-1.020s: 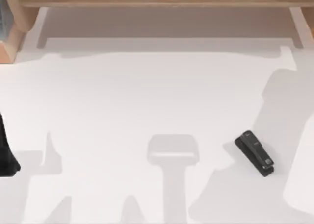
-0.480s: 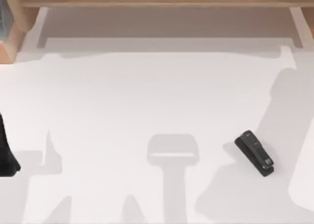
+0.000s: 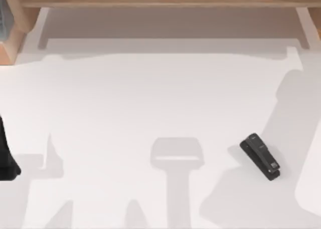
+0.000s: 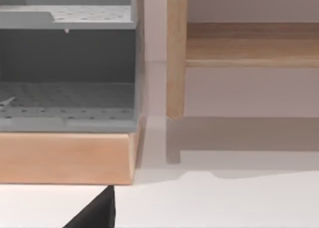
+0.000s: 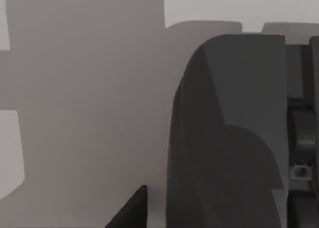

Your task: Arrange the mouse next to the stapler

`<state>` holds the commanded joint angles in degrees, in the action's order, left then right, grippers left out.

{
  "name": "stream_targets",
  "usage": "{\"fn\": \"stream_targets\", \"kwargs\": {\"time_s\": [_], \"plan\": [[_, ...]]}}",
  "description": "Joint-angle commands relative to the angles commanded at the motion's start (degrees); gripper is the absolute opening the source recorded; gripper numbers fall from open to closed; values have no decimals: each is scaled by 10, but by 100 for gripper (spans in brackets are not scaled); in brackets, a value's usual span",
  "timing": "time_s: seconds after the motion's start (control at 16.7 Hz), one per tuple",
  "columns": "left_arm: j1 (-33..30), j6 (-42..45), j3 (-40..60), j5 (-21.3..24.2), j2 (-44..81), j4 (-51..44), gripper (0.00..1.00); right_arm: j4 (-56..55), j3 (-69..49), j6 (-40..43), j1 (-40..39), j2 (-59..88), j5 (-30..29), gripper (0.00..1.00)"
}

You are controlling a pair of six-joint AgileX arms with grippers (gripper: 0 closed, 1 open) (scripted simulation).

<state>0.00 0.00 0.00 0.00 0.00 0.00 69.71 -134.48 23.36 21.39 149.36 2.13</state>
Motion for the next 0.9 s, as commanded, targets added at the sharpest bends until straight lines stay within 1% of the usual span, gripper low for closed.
{"fn": "stream_targets", "kwargs": {"time_s": [0.48,0.54,0.9], "plan": [[0,0,0,0,0,0,100,0,0,0,0,0,0,2],[0,0,0,0,0,0,100,0,0,0,0,0,0,0],[0,0,0,0,0,0,100,0,0,0,0,0,0,0]]}}
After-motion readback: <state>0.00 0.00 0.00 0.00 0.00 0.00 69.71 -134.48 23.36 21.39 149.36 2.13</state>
